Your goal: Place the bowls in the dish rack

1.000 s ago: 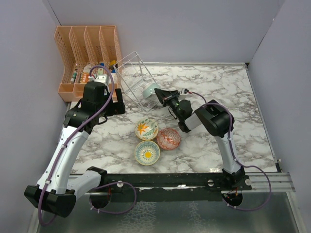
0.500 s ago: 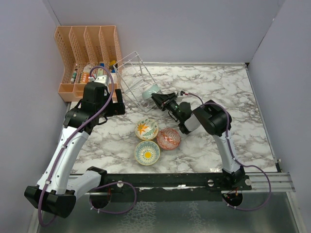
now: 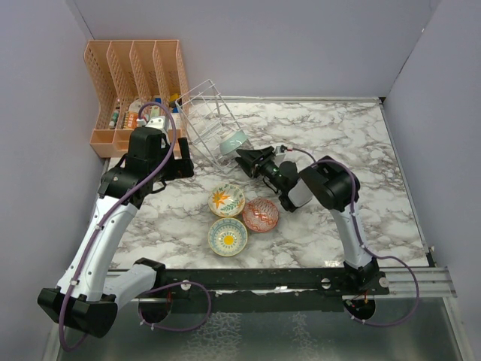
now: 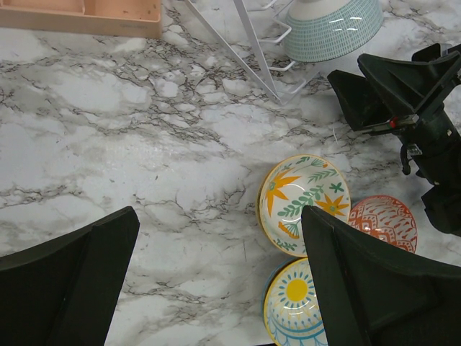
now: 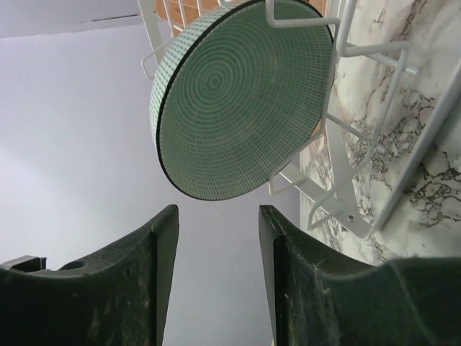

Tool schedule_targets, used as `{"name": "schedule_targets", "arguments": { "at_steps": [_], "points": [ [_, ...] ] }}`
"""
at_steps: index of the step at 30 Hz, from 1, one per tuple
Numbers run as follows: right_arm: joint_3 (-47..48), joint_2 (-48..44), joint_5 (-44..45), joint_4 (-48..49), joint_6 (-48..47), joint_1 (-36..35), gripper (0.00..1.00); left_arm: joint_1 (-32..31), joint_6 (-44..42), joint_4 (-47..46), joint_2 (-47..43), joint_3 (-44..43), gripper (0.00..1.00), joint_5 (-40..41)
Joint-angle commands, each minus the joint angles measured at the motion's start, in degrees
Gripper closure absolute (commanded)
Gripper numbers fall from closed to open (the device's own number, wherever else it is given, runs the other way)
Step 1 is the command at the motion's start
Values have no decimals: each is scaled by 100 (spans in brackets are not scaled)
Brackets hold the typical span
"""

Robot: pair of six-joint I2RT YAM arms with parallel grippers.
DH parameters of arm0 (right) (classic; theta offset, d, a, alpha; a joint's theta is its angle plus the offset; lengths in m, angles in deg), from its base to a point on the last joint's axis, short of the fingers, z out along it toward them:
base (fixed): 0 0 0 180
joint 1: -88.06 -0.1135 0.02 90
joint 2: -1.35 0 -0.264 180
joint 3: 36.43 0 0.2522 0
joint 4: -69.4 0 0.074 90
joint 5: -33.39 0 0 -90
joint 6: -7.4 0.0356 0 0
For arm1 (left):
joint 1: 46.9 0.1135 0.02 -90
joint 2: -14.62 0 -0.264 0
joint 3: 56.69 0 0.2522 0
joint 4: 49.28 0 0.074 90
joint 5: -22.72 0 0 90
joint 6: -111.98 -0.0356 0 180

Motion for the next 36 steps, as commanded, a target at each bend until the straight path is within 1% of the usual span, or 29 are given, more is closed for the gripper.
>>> {"name": "schedule_targets", "arguments": {
  "at_steps": [1,4,6,10,11,12,14,16,18,21,23,26,29,32,35,36],
  "points": [
    [-229,-404,-229,289,-153,80,51,-24,-83,-92,-80,-2,1,85],
    [-470,-711,-376,131,-264,114,50,-26,-51,-94,-55,-19,1,107],
    [-714,-1068,-543,-165,-424,139,48,-23,-39,-89,-55,-26,1,156],
    [-1195,-2117,-1027,-1257,-983,216,46,-22,-70,-122,-44,-81,1,164],
    [-1246,-2464,-1190,-1790,-1250,249,44,-22,-64,-123,-42,-121,1,161],
    [-1203,-2841,-1416,-2539,-1644,284,42,-25,-71,-130,-40,-154,1,160],
    [-962,-3650,-1546,-4460,-2941,304,39,-21,-102,-132,-49,-235,1,174],
    [-484,-4370,-1353,-6625,-4155,302,39,-26,-142,-117,-68,-300,1,229],
    [-16,-4905,-844,-8286,-5283,265,37,-24,-163,-102,-88,-328,1,294],
    [509,-5368,-226,-10170,-6531,224,34,-22,-174,-106,-133,-321,1,331],
    [710,-5603,5,-10950,-7067,119,34,-21,-156,-101,-139,-297,1,309],
    [915,-5815,173,-11707,-7504,-319,34,-23,-108,-84,-156,-294,1,271],
    [1083,-5786,255,-12214,-7757,-1008,35,-26,-123,-92,-165,-342,1,276],
    [1070,-5701,398,-12409,-7989,-1776,35,-24,-162,-122,-193,-345,1,334],
    [954,-5684,598,-12483,-8108,-2025,35,-25,-175,-123,-232,-343,1,344],
    [868,-5723,620,-12425,-8226,-2037,32,-22,-176,-116,-253,-345,1,359]
  ]
}}
